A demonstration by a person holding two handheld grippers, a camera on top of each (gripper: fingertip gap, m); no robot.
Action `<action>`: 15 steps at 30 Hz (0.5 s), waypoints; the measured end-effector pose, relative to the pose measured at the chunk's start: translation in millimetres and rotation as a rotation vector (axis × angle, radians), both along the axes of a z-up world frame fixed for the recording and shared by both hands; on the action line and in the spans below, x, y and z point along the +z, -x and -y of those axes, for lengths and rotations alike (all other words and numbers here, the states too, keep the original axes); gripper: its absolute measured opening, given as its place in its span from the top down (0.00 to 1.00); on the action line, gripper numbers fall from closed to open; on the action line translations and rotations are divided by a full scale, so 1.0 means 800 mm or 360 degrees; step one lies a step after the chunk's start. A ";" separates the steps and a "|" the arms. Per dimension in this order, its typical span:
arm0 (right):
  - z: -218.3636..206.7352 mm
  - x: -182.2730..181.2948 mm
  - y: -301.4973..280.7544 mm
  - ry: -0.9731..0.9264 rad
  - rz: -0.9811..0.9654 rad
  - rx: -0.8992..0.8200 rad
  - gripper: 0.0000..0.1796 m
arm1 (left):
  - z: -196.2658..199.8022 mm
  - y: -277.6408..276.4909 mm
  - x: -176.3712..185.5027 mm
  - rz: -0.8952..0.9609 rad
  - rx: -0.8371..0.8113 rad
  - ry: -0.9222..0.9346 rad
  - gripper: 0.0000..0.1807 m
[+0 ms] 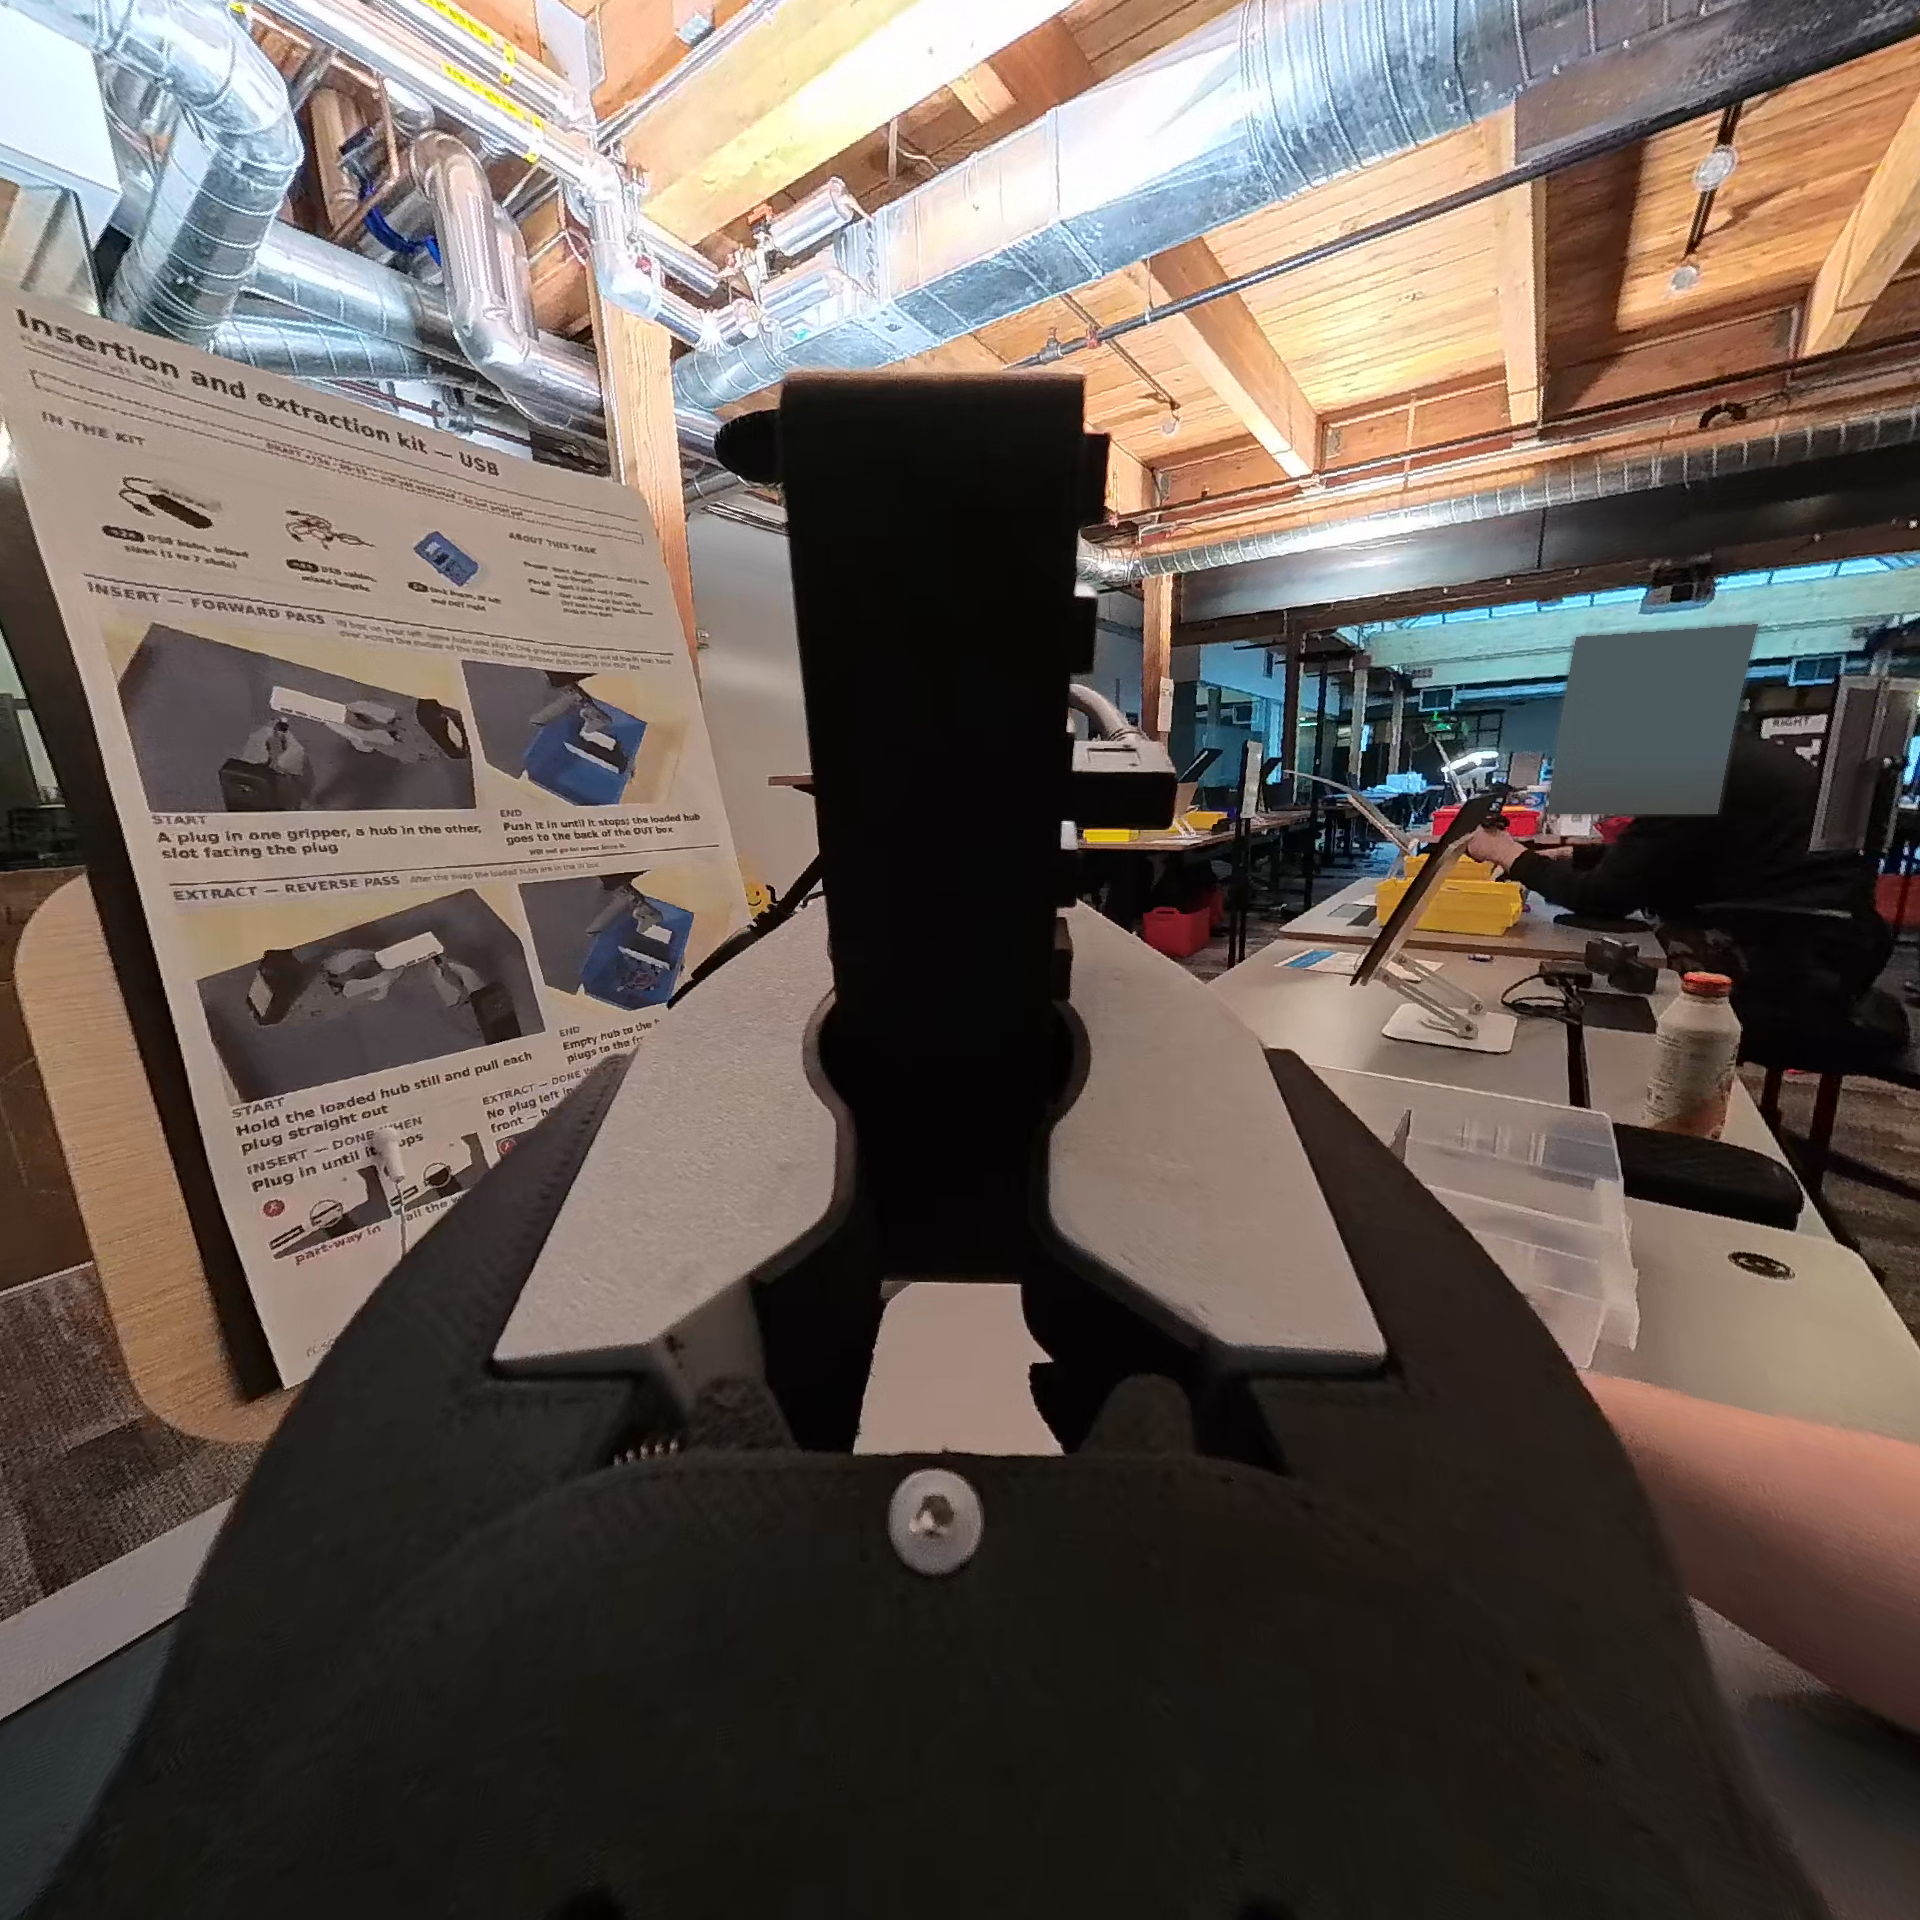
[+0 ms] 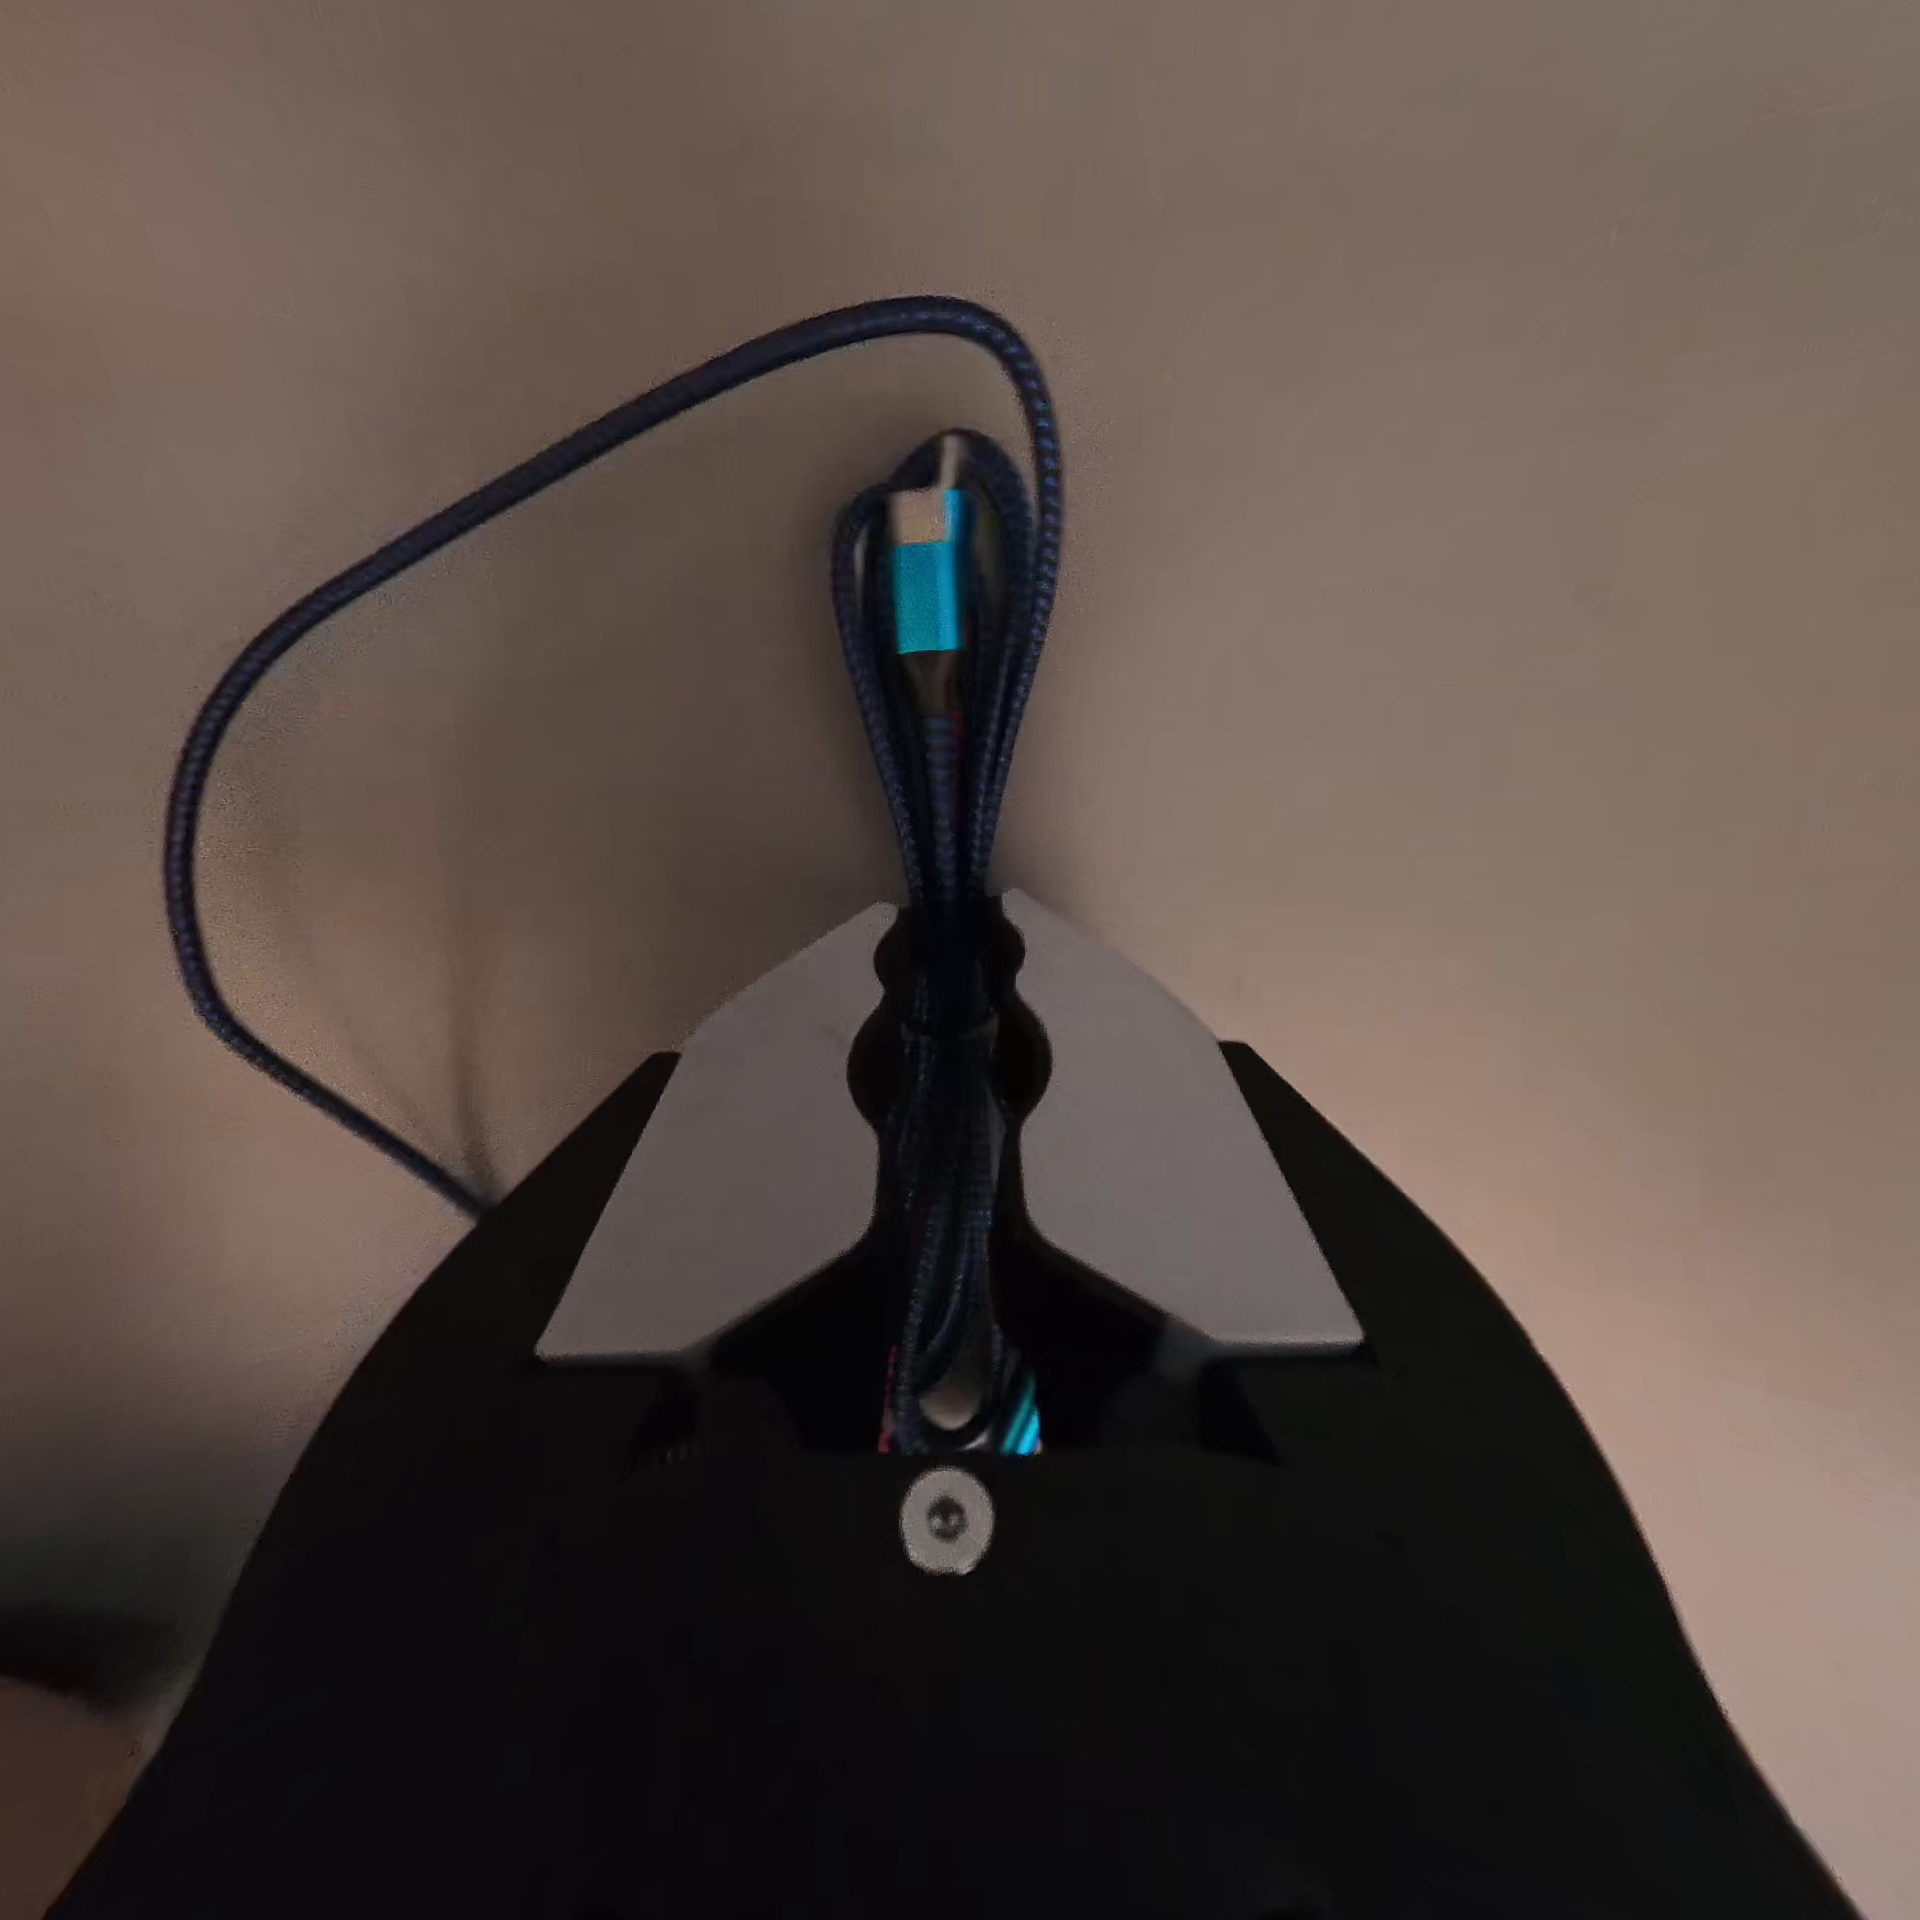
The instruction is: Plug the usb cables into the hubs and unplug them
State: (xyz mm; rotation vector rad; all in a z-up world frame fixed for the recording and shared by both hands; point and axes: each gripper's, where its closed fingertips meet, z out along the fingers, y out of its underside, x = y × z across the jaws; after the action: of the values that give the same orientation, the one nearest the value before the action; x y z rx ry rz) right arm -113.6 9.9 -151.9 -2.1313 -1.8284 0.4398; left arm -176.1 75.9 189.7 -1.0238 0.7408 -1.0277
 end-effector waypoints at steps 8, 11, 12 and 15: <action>-0.016 0.073 -0.030 -0.0165 -0.0208 -0.0163 0.95 | 0.007 0.002 0.005 -0.0004 -0.0007 -0.0018 0.84; -0.034 0.135 -0.068 -0.0244 -0.0501 -0.0431 0.95 | 0.010 0.005 0.008 0.0011 -0.0021 -0.0022 0.84; -0.041 0.158 -0.088 -0.0282 -0.0606 -0.0547 0.95 | 0.011 0.006 0.010 0.0018 -0.0023 -0.0024 0.85; -0.049 0.238 -0.165 -0.0498 -0.0952 -0.0923 0.95 | 0.014 0.009 0.013 0.0031 -0.0034 -0.0033 0.84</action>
State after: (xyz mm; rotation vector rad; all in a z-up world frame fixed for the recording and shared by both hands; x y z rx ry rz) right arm 18.3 49.4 38.7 -1.9106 -0.8469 0.5248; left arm -183.1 64.6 199.9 -0.9888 0.7468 -1.0451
